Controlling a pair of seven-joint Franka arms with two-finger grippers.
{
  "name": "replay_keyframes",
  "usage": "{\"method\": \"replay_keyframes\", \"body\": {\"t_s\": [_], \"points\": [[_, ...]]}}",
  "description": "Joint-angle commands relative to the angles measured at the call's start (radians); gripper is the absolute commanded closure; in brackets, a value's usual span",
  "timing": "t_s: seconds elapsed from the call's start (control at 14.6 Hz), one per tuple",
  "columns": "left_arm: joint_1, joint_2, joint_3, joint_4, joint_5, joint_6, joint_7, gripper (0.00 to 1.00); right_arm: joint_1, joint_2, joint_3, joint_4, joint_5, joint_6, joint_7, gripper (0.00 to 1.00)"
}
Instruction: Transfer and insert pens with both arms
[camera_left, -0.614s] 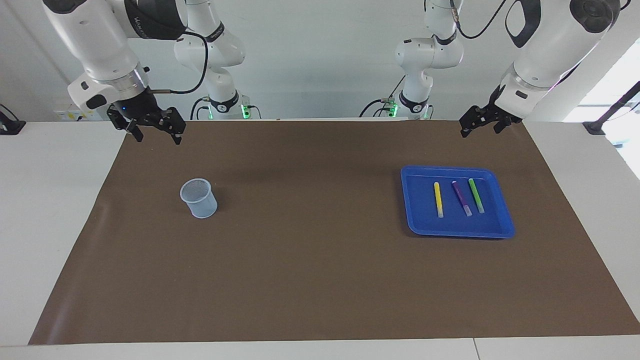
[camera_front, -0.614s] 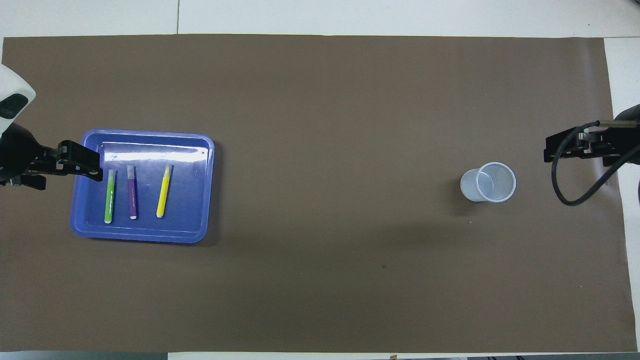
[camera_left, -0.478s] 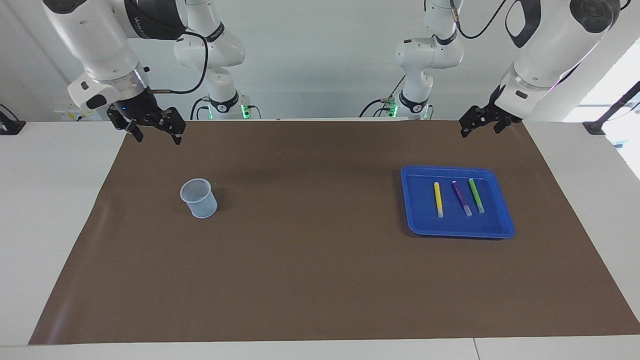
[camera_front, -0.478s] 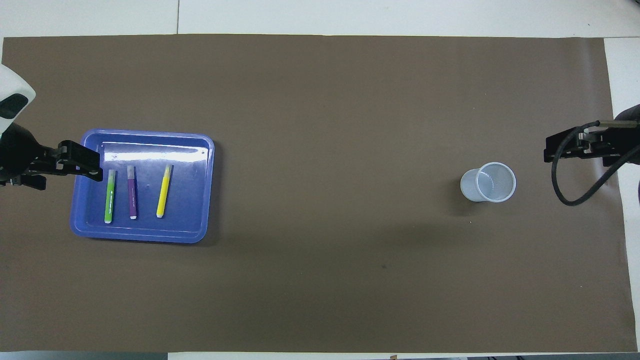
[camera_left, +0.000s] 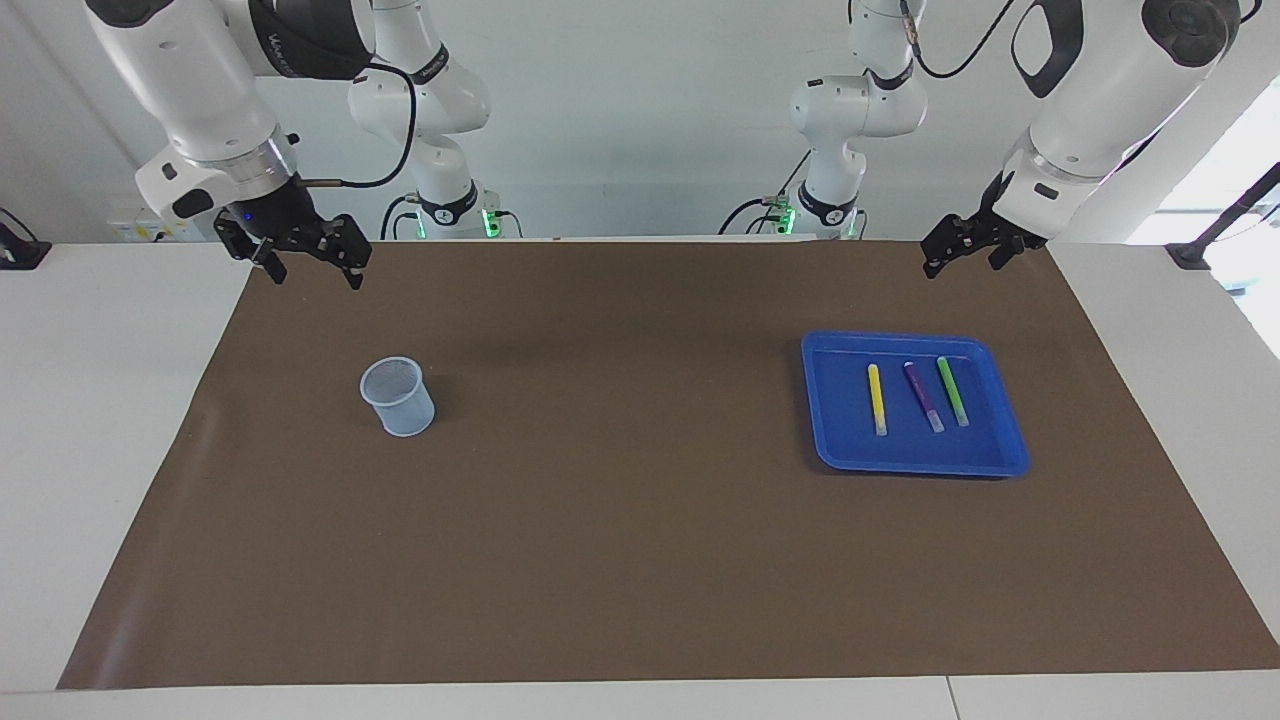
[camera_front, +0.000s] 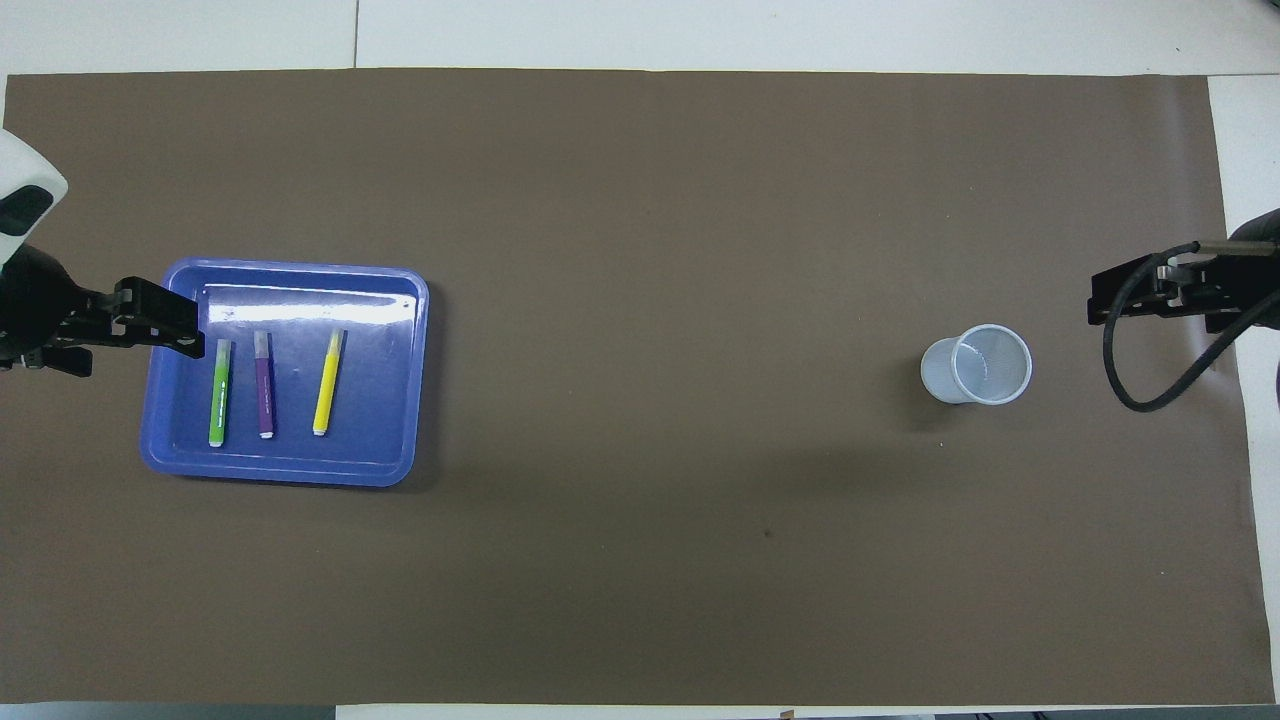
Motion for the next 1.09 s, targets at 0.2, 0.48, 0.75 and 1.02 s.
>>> {"method": "replay_keyframes", "body": {"t_s": [0.2, 0.48, 0.75, 1.02], "points": [[0.138, -0.029, -0.001, -0.270, -0.016, 0.293, 0.304, 0.00, -0.013, -0.017, 0.004, -0.018, 0.019, -0.009, -0.020, 0.00], [0.183, 0.092, 0.000, -0.444, -0.014, 0.613, 0.513, 0.00, -0.011, -0.017, 0.004, -0.018, 0.019, -0.009, -0.020, 0.00], [0.204, 0.164, -0.001, -0.508, -0.014, 0.749, 0.628, 0.13, -0.011, -0.017, 0.004, -0.018, 0.019, -0.009, -0.020, 0.00], [0.206, 0.195, -0.001, -0.508, -0.013, 0.763, 0.636, 0.25, -0.011, -0.017, 0.004, -0.018, 0.019, -0.009, -0.020, 0.00]]}}
